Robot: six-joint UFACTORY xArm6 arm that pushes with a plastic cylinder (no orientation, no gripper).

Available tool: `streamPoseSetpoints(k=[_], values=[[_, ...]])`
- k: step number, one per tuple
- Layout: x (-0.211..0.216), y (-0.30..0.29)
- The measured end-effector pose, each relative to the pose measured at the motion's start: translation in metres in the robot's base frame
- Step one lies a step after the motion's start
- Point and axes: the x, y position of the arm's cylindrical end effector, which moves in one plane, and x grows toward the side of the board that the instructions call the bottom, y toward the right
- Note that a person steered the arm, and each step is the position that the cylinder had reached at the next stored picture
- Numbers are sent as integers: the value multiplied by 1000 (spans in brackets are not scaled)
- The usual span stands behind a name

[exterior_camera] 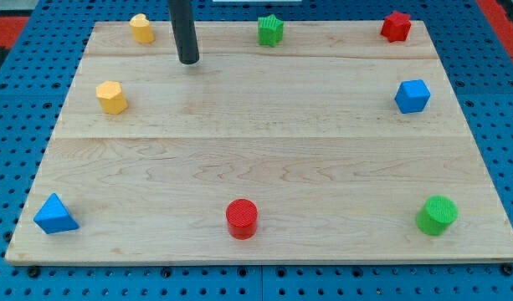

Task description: Slide yellow heart a bit left

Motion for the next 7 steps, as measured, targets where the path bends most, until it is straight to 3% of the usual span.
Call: streamPoseSetpoints(k=[2,5,7], values=[[-3,1],[-92,-44],[-93,-47]])
